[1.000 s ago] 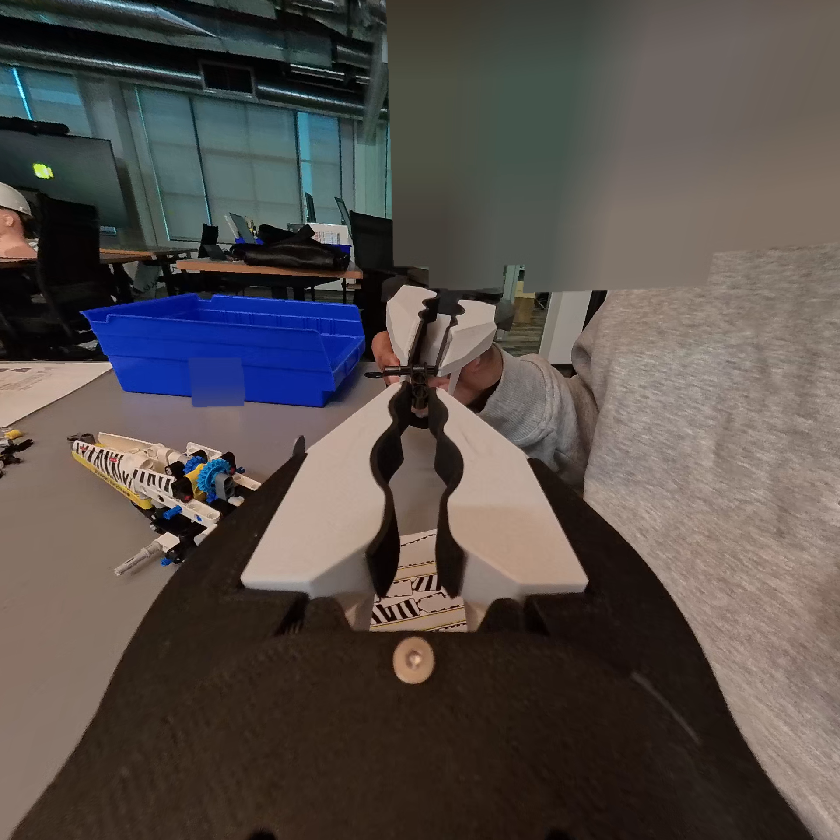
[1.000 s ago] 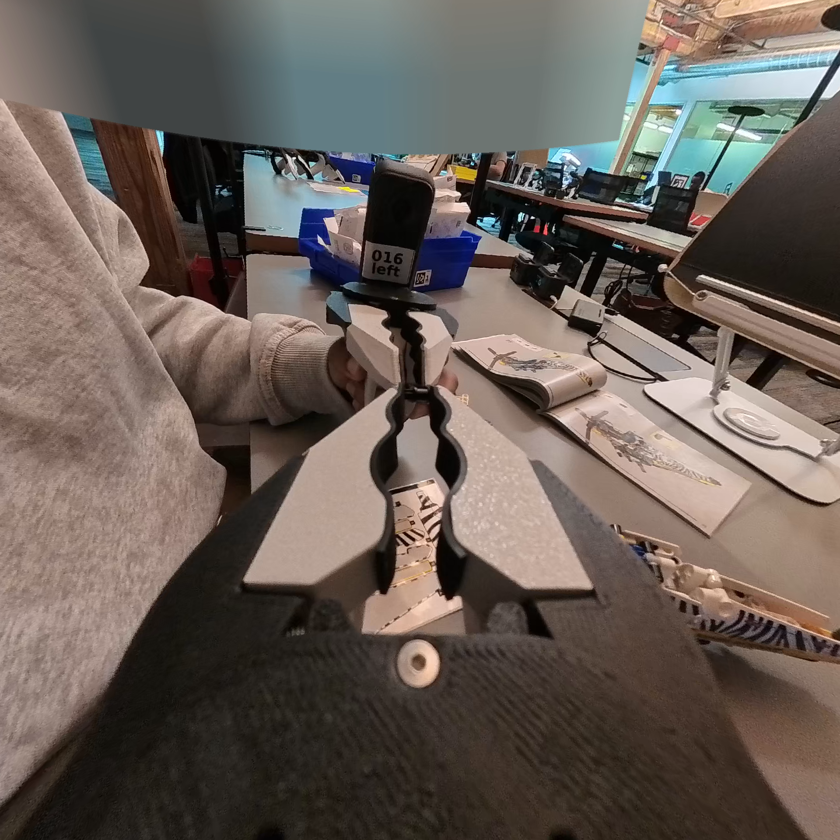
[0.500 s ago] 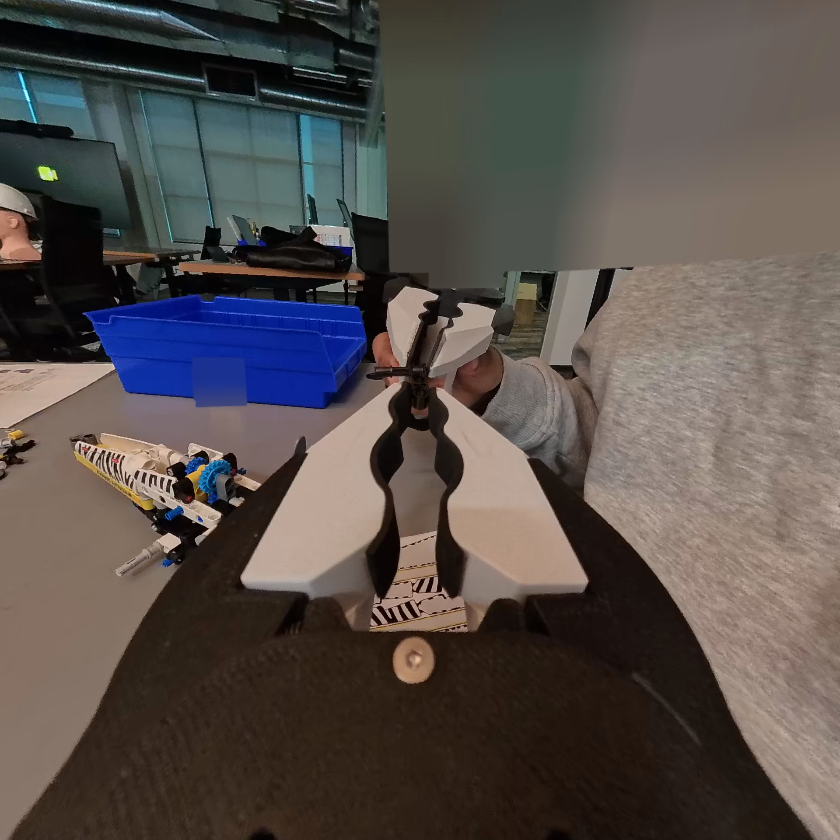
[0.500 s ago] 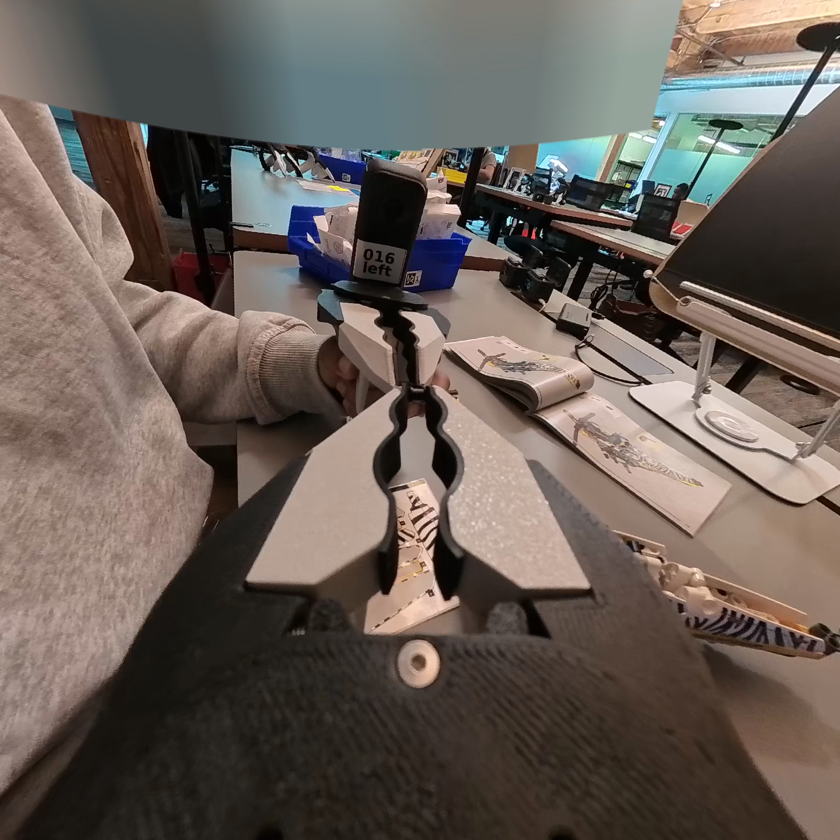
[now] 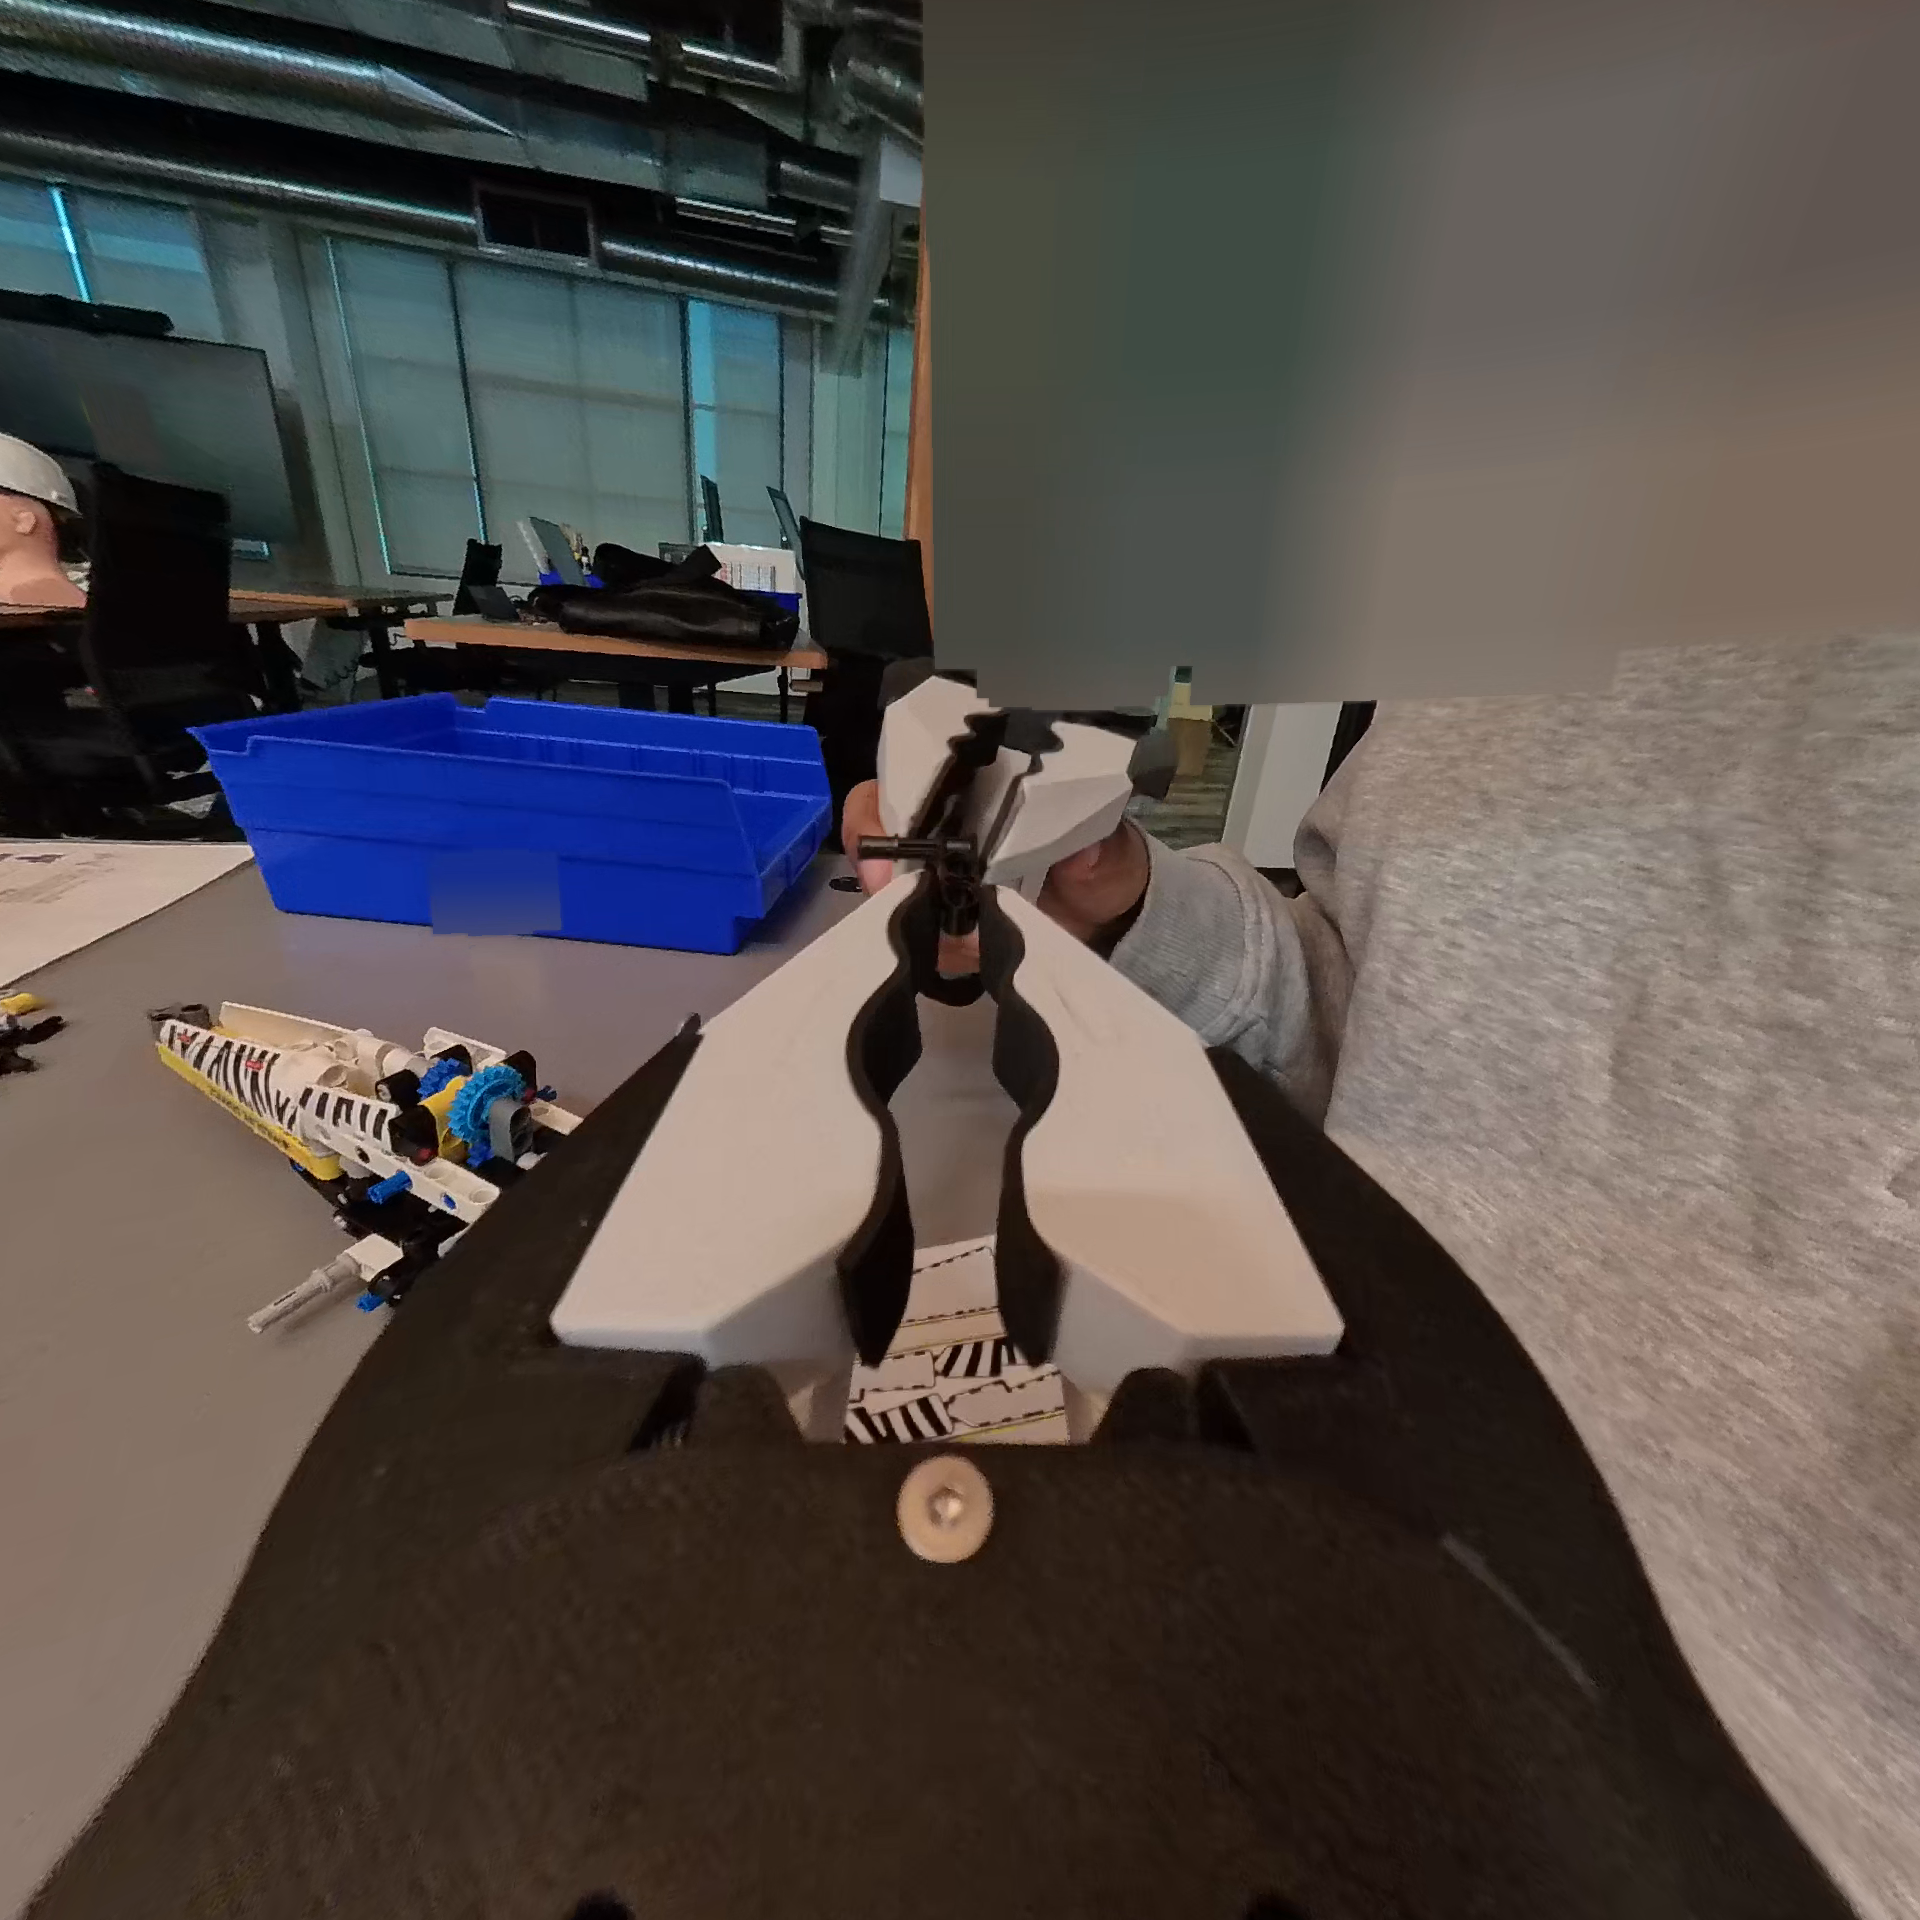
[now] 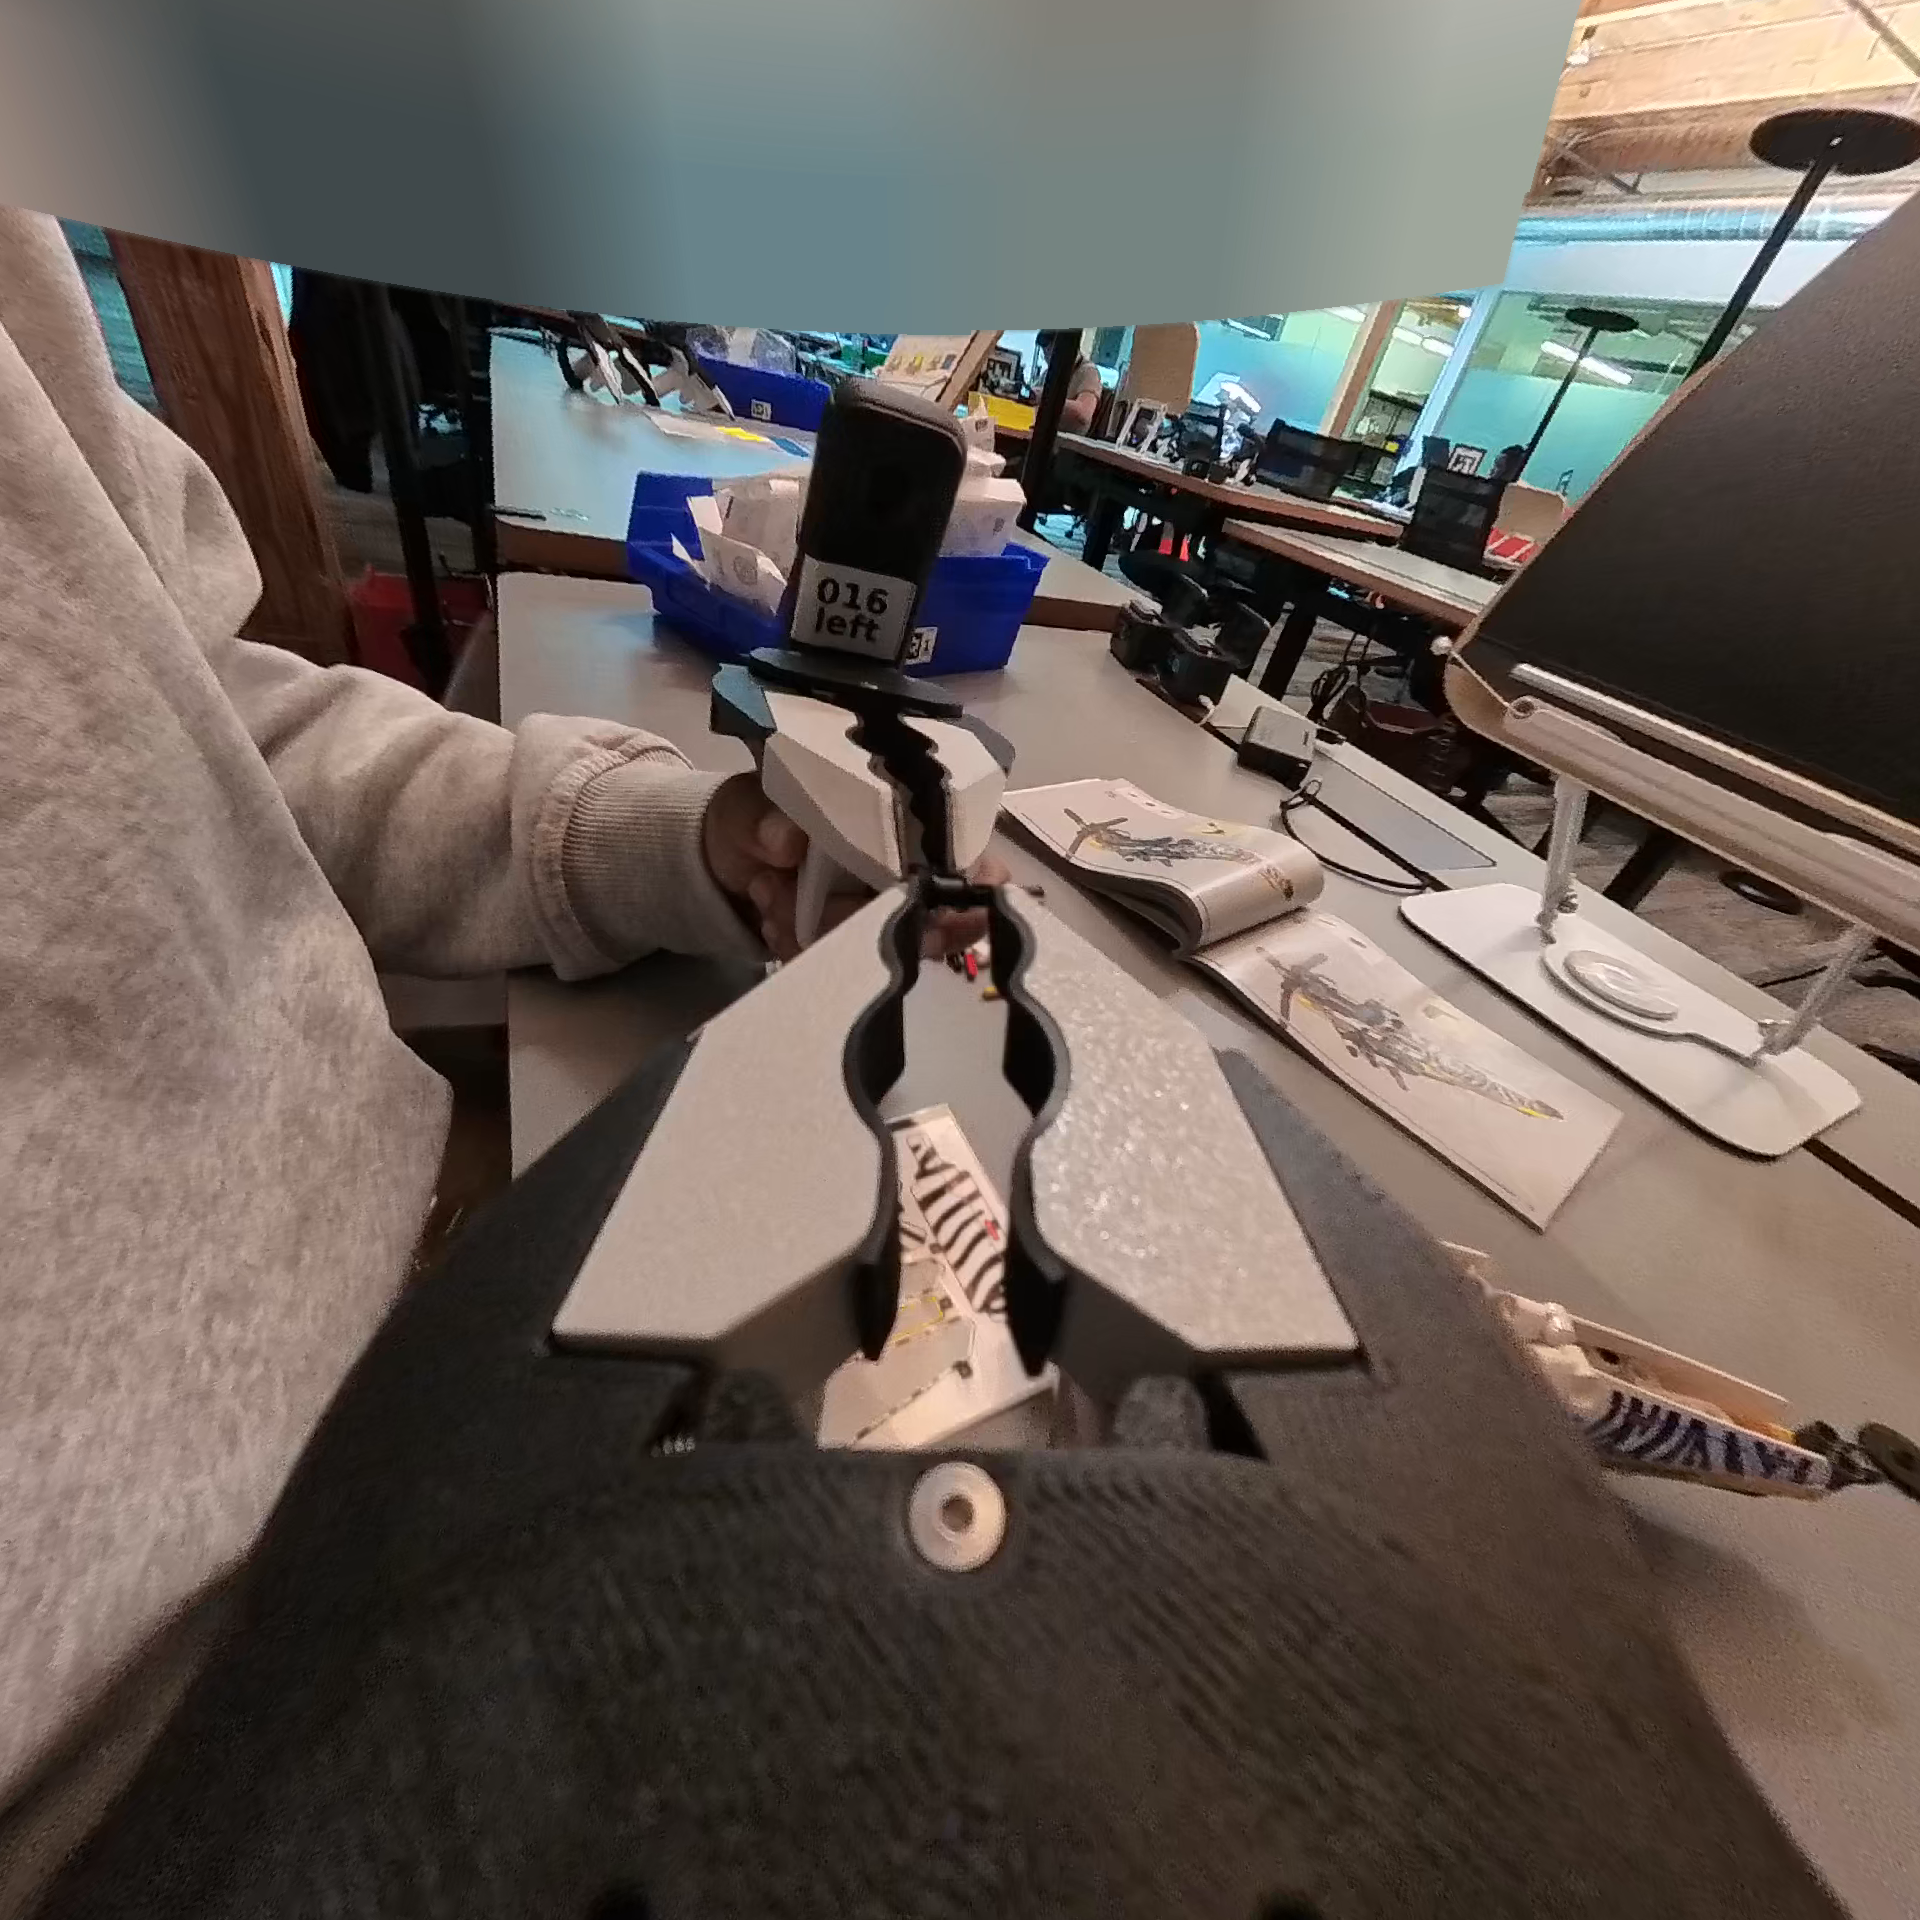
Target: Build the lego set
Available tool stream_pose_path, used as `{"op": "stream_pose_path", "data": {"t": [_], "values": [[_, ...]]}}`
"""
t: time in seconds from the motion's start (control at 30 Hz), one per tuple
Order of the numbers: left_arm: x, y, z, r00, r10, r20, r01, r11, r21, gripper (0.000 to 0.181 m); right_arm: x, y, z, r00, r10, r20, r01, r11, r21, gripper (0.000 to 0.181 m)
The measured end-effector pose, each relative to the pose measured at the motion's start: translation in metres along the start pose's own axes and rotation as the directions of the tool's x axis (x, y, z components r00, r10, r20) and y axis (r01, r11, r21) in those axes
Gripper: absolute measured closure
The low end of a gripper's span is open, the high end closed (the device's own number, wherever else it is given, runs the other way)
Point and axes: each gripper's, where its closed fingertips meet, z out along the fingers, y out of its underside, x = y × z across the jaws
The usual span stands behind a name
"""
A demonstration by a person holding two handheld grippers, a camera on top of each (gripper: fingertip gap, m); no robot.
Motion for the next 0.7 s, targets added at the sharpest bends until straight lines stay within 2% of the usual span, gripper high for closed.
{"op": "stream_pose_path", "data": {"t": [0.23, 0.47, 0.7], "values": [[-0.007, -0.004, -0.002, 0.998, -0.064, 0.008, 0.064, 0.998, 0.031, 0.177, 0.007, -0.008, -0.005, 0.999, 0.041, -0.016, -0.04, 0.997, 0.059, 0.158], [-0.009, -0.012, -0.007, 0.991, -0.136, -0.018, 0.137, 0.987, 0.081, 0.177, 0.009, -0.01, -0.005, 0.999, 0.034, -0.039, -0.031, 0.997, 0.071, 0.157], [-0.009, -0.013, -0.007, 0.991, -0.135, -0.022, 0.136, 0.987, 0.087, 0.177, 0.011, -0.011, -0.005, 0.998, 0.039, -0.052, -0.035, 0.996, 0.081, 0.159]]}}
